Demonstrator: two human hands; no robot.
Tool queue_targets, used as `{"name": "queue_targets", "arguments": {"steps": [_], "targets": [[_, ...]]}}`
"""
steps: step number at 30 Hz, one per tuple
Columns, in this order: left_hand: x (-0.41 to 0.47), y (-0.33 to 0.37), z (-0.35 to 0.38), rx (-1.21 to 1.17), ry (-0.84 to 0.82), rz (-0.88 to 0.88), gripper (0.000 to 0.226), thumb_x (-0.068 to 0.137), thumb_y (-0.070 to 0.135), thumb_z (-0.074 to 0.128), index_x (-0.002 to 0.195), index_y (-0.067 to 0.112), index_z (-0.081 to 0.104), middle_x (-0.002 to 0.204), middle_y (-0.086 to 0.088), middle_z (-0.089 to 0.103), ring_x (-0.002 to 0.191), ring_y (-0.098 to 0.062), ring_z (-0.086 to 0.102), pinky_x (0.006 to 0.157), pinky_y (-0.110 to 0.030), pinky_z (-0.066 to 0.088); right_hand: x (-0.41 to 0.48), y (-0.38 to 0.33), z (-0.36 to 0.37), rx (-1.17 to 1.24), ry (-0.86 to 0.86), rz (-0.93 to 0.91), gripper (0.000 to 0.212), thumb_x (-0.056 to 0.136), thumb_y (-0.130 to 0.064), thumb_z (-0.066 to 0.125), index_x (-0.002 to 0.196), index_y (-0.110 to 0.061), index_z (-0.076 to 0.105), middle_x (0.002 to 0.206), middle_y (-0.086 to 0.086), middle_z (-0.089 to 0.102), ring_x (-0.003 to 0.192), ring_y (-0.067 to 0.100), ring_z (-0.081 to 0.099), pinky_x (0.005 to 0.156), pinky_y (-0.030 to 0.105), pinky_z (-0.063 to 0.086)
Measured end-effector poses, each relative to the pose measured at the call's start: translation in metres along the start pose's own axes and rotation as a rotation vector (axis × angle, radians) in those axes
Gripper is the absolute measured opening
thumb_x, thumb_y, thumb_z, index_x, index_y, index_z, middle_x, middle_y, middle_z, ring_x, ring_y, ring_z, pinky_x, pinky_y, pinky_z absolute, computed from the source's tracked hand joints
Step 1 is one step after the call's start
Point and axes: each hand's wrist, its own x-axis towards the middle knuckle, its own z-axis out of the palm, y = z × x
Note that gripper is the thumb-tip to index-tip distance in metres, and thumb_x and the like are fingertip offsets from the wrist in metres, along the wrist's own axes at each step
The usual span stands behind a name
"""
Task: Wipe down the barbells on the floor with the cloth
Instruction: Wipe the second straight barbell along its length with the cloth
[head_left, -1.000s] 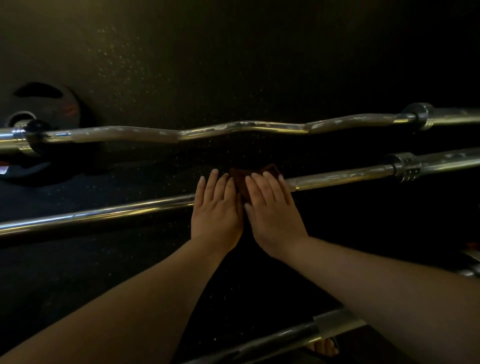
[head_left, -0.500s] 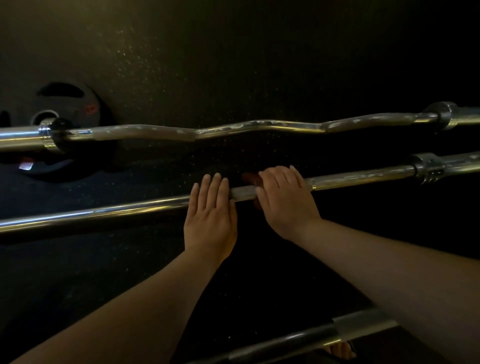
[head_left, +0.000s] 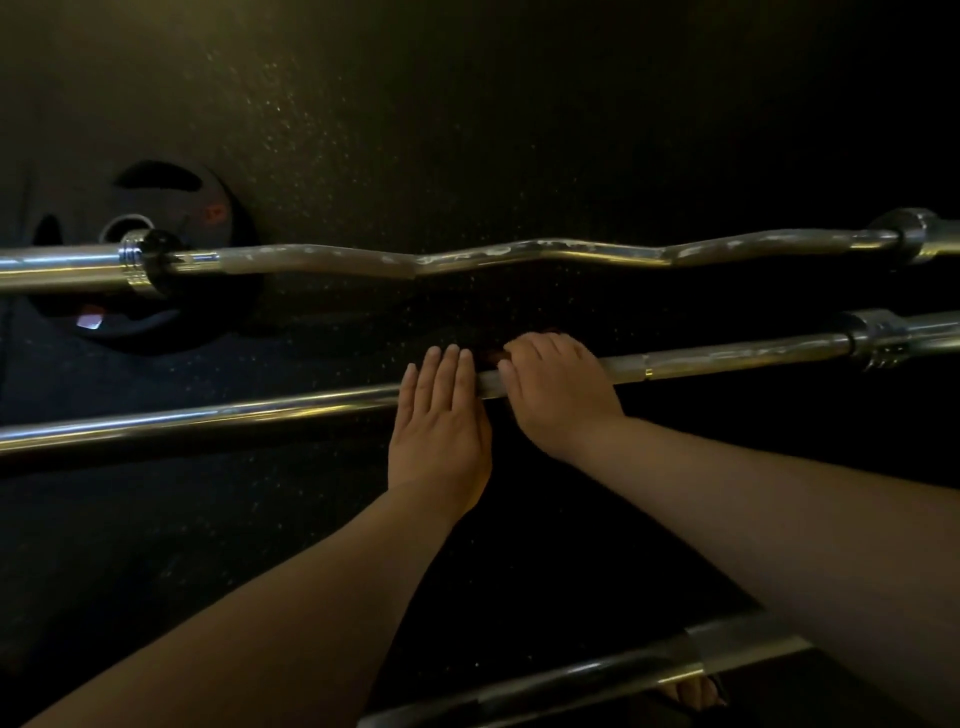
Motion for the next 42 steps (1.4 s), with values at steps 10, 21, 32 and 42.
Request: {"name": "queue_targets", "arguments": {"steps": [10, 21, 32, 42], "targets": [[-0.001, -0.002, -0.016, -0.012, -0.087, 0.023, 0.061, 0.107, 0.039, 0.015, 0.153, 0.018, -0.020, 0.166, -0.002, -0.020, 0.147, -0.014, -0.028, 0.124, -0.040, -0.014, -0.047, 0.000, 0.019, -0.145, -0.100, -0.193, 0.066, 0.106, -0.039, 0.021, 0.162, -0.010, 0.003, 0.171, 0.009, 0.002, 0.157, 0.027, -0.004, 0.125, 0.045, -0.005], [-0.008, 0.007, -0.021, -0.021, -0.106, -0.037, 0.062, 0.107, 0.036, 0.018, 0.158, 0.016, -0.013, 0.167, -0.003, -0.019, 0.150, -0.018, -0.024, 0.124, -0.043, -0.012, -0.025, -0.022, -0.007, -0.007, -0.135, -0.106, 0.055, 0.109, -0.039, 0.028, 0.160, -0.021, 0.020, 0.163, 0.001, 0.027, 0.153, 0.023, 0.017, 0.126, 0.046, -0.003], [0.013, 0.024, -0.008, -0.038, 0.000, 0.029, 0.061, 0.105, 0.042, 0.000, 0.157, 0.011, -0.006, 0.165, -0.004, -0.020, 0.145, -0.017, -0.034, 0.119, -0.040, -0.023, -0.024, 0.041, 0.001, 0.119, 0.130, 0.193, 0.034, 0.101, -0.022, 0.041, 0.131, -0.011, 0.055, 0.126, 0.008, 0.056, 0.124, 0.029, 0.049, 0.124, 0.048, 0.018], [0.030, 0.058, 0.004, -0.030, 0.003, 0.058, 0.060, 0.103, 0.043, -0.004, 0.156, 0.015, -0.008, 0.167, -0.002, -0.018, 0.144, -0.015, -0.038, 0.116, -0.039, -0.029, -0.041, 0.118, -0.007, 0.044, 0.079, 0.105, 0.035, 0.106, -0.024, 0.037, 0.138, -0.016, 0.049, 0.131, 0.002, 0.051, 0.125, 0.025, 0.047, 0.121, 0.043, 0.026]]}}
